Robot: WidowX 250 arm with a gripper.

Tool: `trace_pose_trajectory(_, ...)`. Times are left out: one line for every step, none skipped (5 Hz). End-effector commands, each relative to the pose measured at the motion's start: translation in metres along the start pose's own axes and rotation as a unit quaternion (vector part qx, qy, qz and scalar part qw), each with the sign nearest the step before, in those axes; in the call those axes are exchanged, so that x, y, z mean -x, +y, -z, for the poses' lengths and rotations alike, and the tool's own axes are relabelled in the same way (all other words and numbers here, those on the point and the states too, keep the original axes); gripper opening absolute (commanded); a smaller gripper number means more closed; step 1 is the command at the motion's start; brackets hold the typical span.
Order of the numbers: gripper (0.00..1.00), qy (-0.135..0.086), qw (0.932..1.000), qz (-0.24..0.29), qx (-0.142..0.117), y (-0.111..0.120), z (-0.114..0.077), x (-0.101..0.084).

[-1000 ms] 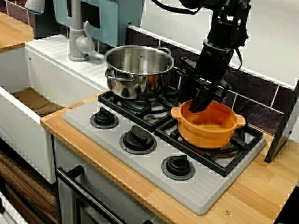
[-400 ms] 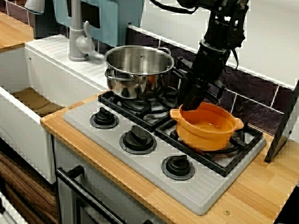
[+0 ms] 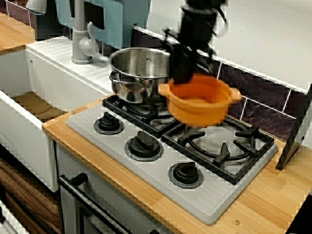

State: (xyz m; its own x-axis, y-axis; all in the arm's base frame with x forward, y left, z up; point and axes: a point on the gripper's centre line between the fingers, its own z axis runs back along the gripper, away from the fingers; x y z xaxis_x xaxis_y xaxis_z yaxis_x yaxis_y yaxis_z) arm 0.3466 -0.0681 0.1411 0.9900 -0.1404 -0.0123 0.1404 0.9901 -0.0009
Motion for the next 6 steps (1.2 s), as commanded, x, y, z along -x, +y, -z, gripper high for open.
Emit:
trace_pose_trajectory(0.0, -0.042, 0.9989, -0.002, 0.022, 0.006, -0.026, 0.013)
trace_pose_trajectory(0.0, -0.031, 0.9994, -0.007, 0.011, -0.008, -0.01, 0.0)
trace_pose_trajectory(0.0, -0.027, 0.9996, -0.005, 0.0, -0.015, -0.002, -0.007)
trace_pose_trajectory(0.0, -0.067, 0.9974, 0.004, 0.024, -0.005, -0.02, 0.004)
trace_pose_trajectory(0.0, -0.093, 0.9948, 0.008, 0.039, 0.001, -0.028, 0.012)
trace_pose_trajectory(0.0, -0.107, 0.993, 0.013, 0.049, 0.004, -0.031, 0.013)
